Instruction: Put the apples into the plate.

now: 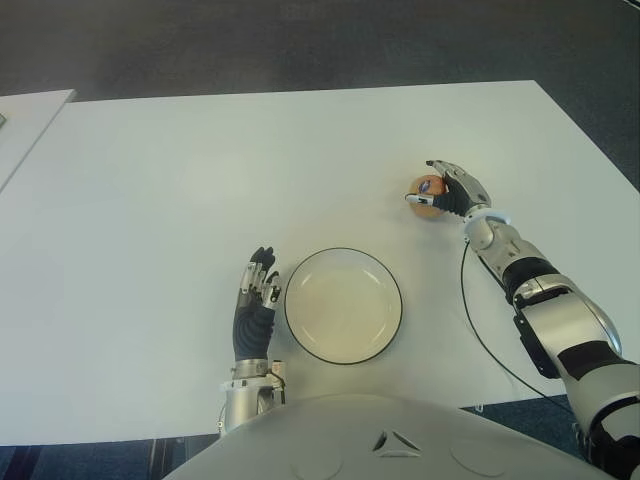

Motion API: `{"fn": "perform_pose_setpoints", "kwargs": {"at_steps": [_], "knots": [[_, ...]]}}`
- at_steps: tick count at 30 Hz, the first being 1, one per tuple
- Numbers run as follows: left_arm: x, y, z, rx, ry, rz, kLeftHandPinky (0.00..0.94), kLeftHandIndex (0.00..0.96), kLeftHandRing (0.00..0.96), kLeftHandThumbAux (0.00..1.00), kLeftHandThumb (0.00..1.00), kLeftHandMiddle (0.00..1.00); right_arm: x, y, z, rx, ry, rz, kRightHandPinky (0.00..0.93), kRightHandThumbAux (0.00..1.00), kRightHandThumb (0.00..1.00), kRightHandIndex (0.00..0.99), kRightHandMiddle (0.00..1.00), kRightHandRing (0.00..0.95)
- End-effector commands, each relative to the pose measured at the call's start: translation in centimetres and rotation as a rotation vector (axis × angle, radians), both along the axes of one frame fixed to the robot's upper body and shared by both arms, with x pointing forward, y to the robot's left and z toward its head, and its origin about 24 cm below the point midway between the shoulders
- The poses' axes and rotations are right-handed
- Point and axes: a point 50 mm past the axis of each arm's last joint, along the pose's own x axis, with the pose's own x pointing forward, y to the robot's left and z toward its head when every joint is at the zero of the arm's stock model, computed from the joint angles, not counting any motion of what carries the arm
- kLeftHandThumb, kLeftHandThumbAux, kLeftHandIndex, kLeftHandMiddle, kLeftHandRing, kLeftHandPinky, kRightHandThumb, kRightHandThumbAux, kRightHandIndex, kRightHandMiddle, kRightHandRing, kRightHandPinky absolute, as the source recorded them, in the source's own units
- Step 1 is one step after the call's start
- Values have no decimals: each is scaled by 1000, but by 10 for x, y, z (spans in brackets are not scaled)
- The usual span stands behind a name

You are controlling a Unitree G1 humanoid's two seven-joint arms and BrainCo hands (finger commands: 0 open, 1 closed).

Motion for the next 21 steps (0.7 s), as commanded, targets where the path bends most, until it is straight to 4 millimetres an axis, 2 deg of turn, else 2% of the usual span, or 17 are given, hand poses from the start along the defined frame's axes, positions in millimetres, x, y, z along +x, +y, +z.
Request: {"fn": "perform_pose_setpoints", "kwargs": {"at_steps": [1,21], "knots": [[6,-17,7,-99,-30,15,67,102,77,516,168,104,-15,-2,-25,-39,108,-24,1,366,127,0,19,1],[8,-16,3,-56,-4,-1,53,81,57,537,160,77,-13,-3,-21,-72,104,-12,0,391,134,0,21,9]]}}
